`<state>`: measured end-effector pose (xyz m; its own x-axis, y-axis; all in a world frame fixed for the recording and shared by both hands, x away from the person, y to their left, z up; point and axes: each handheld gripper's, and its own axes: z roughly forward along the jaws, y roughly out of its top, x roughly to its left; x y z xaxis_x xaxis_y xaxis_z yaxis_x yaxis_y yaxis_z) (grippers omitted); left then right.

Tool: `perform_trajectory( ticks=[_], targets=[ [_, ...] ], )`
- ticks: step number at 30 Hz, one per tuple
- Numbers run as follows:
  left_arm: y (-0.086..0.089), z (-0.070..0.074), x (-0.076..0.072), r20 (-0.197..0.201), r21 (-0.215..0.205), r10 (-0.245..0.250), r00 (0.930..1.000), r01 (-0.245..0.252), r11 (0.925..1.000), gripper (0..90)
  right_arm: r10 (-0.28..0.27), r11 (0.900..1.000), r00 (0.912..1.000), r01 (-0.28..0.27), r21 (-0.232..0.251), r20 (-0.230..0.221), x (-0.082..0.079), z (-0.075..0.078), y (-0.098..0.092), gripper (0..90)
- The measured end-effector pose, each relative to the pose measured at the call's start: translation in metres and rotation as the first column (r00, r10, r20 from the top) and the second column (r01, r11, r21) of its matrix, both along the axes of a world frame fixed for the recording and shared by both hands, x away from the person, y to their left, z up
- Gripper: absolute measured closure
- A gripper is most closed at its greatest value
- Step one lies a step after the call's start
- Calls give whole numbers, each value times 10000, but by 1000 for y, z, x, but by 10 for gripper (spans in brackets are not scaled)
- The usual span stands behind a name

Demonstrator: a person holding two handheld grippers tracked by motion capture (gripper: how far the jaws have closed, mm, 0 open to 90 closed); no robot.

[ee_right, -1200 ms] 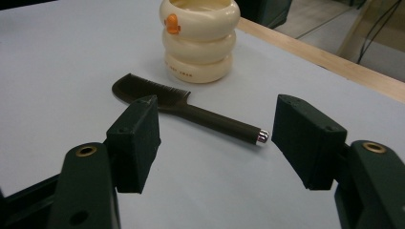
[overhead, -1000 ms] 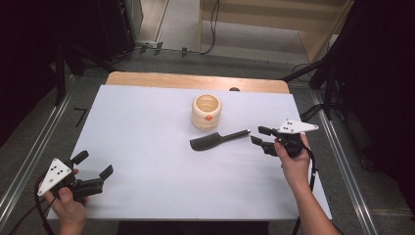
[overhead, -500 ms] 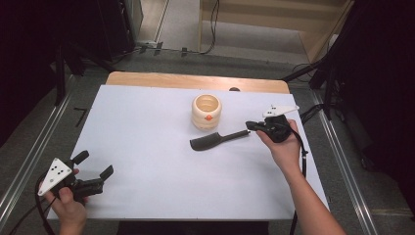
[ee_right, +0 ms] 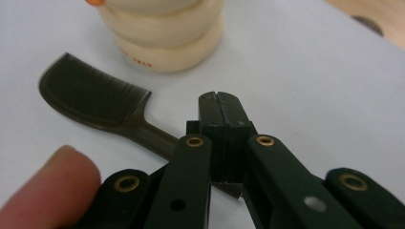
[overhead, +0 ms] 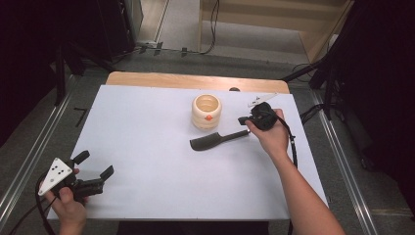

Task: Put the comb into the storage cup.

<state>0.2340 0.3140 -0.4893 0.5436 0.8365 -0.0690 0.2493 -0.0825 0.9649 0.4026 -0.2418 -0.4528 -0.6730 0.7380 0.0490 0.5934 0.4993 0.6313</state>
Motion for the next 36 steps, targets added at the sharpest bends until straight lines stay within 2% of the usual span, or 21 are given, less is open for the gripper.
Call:
perform_trajectory(
  ticks=[2, 3, 5, 7, 9, 12, 16, 26, 31, 36],
  targets=[
    [0, 0, 0, -10, 14, -23, 10000, 23, 10000, 0, -12, 9999, 9999, 10, -110, -169, 2, -2, 2, 881],
    [0, 0, 0, -10, 13, -24, 10000, 24, 10000, 0, 17, 9993, 9995, -29, -377, -325, 7, -7, 5, 881],
    [0, 0, 0, -16, 46, -36, 10000, 36, 10000, 0, 24, 9991, 9991, -42, -423, -421, 9, -10, 6, 881],
    [0, 0, 0, -15, 50, -53, 10000, 53, 10000, 0, -34, 9963, 9976, -26, -861, -692, 15, -15, 10, 881],
    [0, 0, 0, -24, 70, -51, 10000, 51, 10000, 0, -183, 9939, 9960, 86, -1099, -879, 19, -19, 13, 881],
    [0, 0, 0, -18, 72, -61, 10000, 61, 10000, 0, -202, 9929, 9944, 78, -1187, -1041, 22, -22, 13, 881],
    [-1, 0, 1, -13, 87, -98, 10000, 98, 9999, 0, -173, 9877, 9914, -31, -1562, -1296, 27, -29, 17, 881],
    [-1, 0, 0, -12, 108, -100, 9999, 100, 9999, 0, 110, 9806, 9870, -420, -1914, -1605, 26, -35, 21, 881],
    [-1, 0, 0, -14, 148, -102, 9999, 102, 9998, 0, 360, 9803, 9852, -674, -1857, -1674, 24, -32, 19, 881],
    [-1, 0, 0, -19, 154, -106, 9999, 106, 9998, 0, 653, 9716, 9808, -1045, -2124, -1839, 22, -32, 21, 881]
  ],
)
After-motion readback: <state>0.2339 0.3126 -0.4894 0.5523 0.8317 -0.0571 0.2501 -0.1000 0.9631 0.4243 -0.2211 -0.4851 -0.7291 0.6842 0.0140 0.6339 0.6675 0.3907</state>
